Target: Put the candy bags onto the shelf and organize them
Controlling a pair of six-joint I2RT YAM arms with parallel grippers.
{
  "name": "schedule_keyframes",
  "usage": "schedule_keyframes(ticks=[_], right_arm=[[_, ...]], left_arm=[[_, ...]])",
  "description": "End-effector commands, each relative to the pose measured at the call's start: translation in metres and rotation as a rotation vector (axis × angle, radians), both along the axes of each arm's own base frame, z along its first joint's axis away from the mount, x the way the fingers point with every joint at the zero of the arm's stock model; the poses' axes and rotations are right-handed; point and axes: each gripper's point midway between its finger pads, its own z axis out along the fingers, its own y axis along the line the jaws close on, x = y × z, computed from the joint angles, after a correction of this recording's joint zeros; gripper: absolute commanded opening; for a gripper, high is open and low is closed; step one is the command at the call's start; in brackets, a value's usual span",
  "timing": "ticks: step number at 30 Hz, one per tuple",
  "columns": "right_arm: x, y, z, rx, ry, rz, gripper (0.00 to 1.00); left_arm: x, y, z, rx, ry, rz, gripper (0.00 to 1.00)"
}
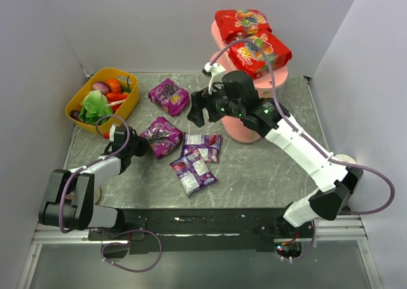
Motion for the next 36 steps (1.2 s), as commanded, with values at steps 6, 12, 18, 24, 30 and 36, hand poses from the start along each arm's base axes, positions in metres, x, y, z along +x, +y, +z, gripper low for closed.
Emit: schedule_keyframes(ticks=[6, 12, 18, 24, 30, 36], right_arm=[[-0.011, -0.025, 0.069, 0.139, -0.087, -0.020, 0.89], [-0.022, -0.041, 0.101, 0.229, -0.131, -0.004, 0.89], [-0.037, -0.055, 0.126, 0.288, -0.186, 0.019, 0.92], [-0.058, -0.068, 0.150, 0.342, -0.253, 0.049, 0.93], [-0.070, -0.082, 0.166, 0.366, -0.292, 0.028, 0.93], [-0.081, -0.096, 0.176, 0.376, -0.324, 0.001, 0.94]], left_arm=[[0.021, -0.007, 0.045, 0.084, -0.057, -0.118, 0.01], [0.025, -0.014, 0.098, 0.130, -0.185, -0.206, 0.01], [0.019, -0.018, 0.144, 0.150, -0.284, -0.256, 0.01], [0.018, -0.035, 0.200, 0.101, -0.424, -0.338, 0.01], [0.019, -0.054, 0.235, 0.003, -0.489, -0.399, 0.01], [0.038, -0.077, 0.286, -0.145, -0.616, -0.408, 0.01]])
